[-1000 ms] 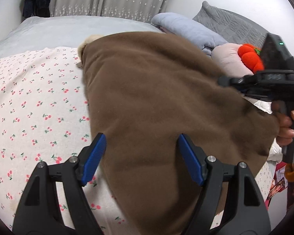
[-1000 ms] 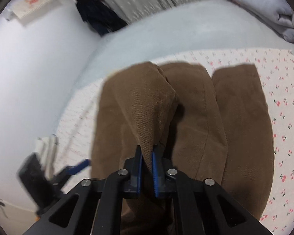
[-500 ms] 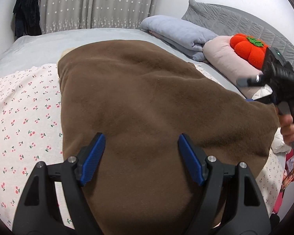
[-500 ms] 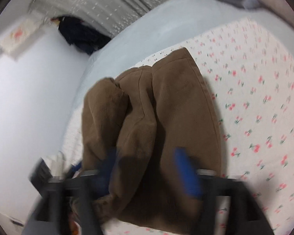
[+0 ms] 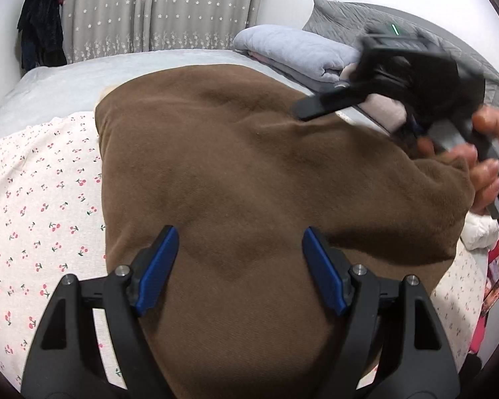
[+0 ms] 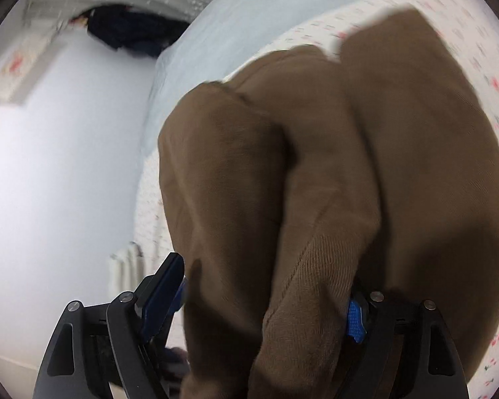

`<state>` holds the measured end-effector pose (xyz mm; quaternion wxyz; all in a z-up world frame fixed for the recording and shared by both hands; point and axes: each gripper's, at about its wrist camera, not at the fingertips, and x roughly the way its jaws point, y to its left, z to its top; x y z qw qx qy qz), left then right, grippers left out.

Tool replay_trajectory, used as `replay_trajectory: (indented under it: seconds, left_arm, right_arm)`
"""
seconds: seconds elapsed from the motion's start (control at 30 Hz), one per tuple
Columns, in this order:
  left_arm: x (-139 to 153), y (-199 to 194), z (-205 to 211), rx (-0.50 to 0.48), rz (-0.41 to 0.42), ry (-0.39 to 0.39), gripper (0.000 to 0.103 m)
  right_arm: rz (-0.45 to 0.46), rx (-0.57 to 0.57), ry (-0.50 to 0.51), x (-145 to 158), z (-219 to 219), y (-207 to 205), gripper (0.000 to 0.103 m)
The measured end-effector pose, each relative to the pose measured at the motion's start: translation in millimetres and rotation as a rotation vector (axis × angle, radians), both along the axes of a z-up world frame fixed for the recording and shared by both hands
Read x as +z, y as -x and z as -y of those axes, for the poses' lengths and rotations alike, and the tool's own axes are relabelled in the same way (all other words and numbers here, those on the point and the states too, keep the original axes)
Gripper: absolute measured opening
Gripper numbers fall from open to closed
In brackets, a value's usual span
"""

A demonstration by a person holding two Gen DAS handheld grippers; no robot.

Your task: Fold large clothes

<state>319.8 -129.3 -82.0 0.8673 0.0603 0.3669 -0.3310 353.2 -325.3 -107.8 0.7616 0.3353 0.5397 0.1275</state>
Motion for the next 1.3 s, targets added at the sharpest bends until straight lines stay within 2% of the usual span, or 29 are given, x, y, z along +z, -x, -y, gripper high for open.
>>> replay_trajectory:
  seconds: [0.03, 0.07, 0.13, 0.23, 0.33, 0.43, 0.53, 0.6, 0.67, 0.7, 0.83, 0.87, 0.9, 0.93, 1.0, 1.07, 1.17, 1.2, 1.23, 1.27, 1.3]
  left_arm:
    - [1, 1, -2, 0.0, 0.0, 0.005, 0.077]
    - [2, 0, -5, 0.005, -0.003, 0.01, 0.077]
    - [5, -1, -15, 0.032, -0.01, 0.033, 0.077]
    - [12, -9, -36, 0.11, -0.023, 0.063, 0.077]
    - [18, -20, -54, 0.156, -0.069, 0.119, 0.077]
    - [29, -22, -53, 0.146, -0.069, 0.138, 0.077]
    - [32, -18, -34, 0.092, -0.058, 0.126, 0.077]
    - [29, -14, -18, 0.054, -0.065, 0.113, 0.077]
    - [21, -8, 3, 0.017, -0.069, 0.087, 0.077]
    - [17, -4, 14, 0.003, -0.041, 0.063, 0.077]
    - [9, 20, 45, -0.059, 0.091, -0.065, 0.083]
    - [8, 27, 52, -0.071, 0.116, -0.11, 0.085]
    - [8, 32, 56, -0.08, 0.137, -0.148, 0.085]
    - [7, 33, 57, -0.085, 0.152, -0.177, 0.086]
    - [8, 30, 52, -0.079, 0.134, -0.167, 0.086]
    - [11, 23, 44, -0.058, 0.097, -0.137, 0.086]
    - [12, 20, 45, -0.035, 0.068, -0.121, 0.086]
    - [12, 20, 46, -0.033, 0.068, -0.125, 0.086]
    - [10, 21, 48, -0.034, 0.073, -0.133, 0.086]
    - [10, 22, 49, -0.035, 0.078, -0.141, 0.086]
    - [10, 21, 51, -0.035, 0.08, -0.146, 0.086]
  right_arm:
    - [-0.001, 0.018, 0.089, 6, -11, -4, 0.035]
    - [0.001, 0.029, 0.17, 13, -21, -6, 0.026]
    - [0.026, 0.053, 0.282, 28, -38, -7, 0.019]
    - [0.09, 0.064, 0.333, 60, -50, -2, 0.016]
    - [0.187, 0.077, 0.296, 99, -49, 14, 0.014]
    - [0.255, 0.071, 0.279, 117, -28, 33, 0.014]
    - [0.271, 0.002, 0.183, 104, 16, 49, 0.014]
    - [0.267, -0.063, 0.112, 81, 46, 64, 0.014]
    - [0.255, -0.122, 0.039, 43, 77, 80, 0.014]
    - [0.24, -0.152, -0.004, 23, 91, 91, 0.014]
    - [0.224, -0.275, -0.191, -65, 120, 118, 0.018]
    - [0.222, -0.283, -0.2, -75, 119, 121, 0.024]
    - [0.231, -0.287, -0.207, -82, 119, 125, 0.025]
    - [0.25, -0.285, -0.209, -80, 118, 127, 0.03]
    - [0.258, -0.281, -0.179, -69, 119, 132, 0.042]
    - [0.264, -0.269, -0.061, -45, 118, 139, 0.056]
    - [0.302, -0.259, 0.153, -1, 115, 149, 0.058]
    - [0.32, -0.258, 0.198, 8, 114, 152, 0.059]
    - [0.342, -0.254, 0.25, 24, 110, 154, 0.066]
    - [0.361, -0.243, 0.279, 33, 111, 156, 0.072]
    - [0.374, -0.227, 0.293, 39, 109, 156, 0.074]
